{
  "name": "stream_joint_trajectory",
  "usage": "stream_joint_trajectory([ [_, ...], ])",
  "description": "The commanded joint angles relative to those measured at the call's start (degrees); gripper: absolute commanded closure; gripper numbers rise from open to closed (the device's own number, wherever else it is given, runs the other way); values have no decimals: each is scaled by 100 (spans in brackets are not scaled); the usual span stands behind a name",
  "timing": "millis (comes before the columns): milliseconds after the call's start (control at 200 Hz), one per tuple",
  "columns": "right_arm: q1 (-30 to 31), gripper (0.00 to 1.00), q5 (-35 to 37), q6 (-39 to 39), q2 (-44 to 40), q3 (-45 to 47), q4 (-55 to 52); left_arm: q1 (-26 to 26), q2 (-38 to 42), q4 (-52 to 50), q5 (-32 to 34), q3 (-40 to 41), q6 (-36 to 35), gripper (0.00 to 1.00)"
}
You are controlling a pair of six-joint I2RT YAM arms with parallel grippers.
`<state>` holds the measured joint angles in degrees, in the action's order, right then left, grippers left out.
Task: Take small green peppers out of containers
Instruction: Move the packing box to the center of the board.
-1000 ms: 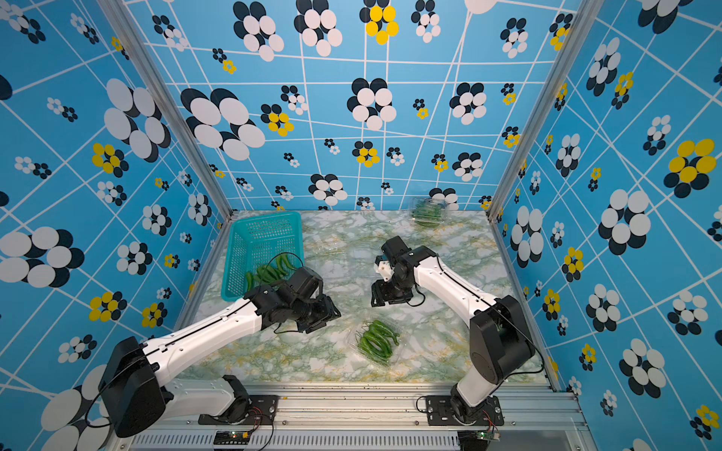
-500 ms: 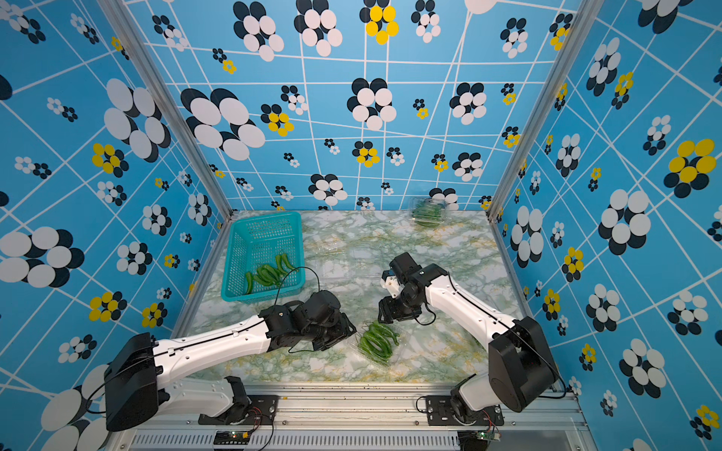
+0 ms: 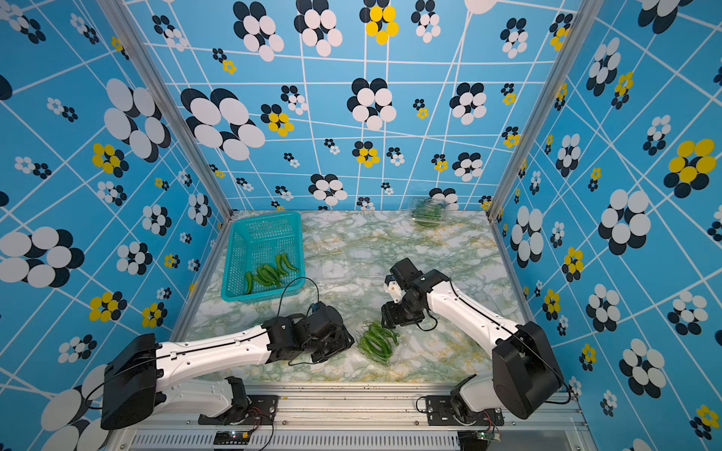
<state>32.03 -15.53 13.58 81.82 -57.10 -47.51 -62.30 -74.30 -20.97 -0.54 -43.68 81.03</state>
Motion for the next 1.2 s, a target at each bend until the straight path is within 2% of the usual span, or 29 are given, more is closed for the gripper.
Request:
stream_joint_trajectory([
  [0,67,36,68,125,125,55,78,-56,-105,301,55,61,66,40],
  [170,100,36,33,140,273,32,139,-30,-616,855,-183,44,35,40],
  [410,112,38,-157,189,454,22,321,166,-1271,1689,-459,13,45,46],
  [635,114,40,-275,188,868,-306,383,766,-1571,1605,-742,-296,-375,47],
  [904,112,42,-396,129,1418,-895,348,1332,-2406,1486,-1360,-1144,-953,49],
  [1194,3,44,-458,-38,2463,-2273,150,2323,-2972,867,-1740,-2202,-1772,51],
])
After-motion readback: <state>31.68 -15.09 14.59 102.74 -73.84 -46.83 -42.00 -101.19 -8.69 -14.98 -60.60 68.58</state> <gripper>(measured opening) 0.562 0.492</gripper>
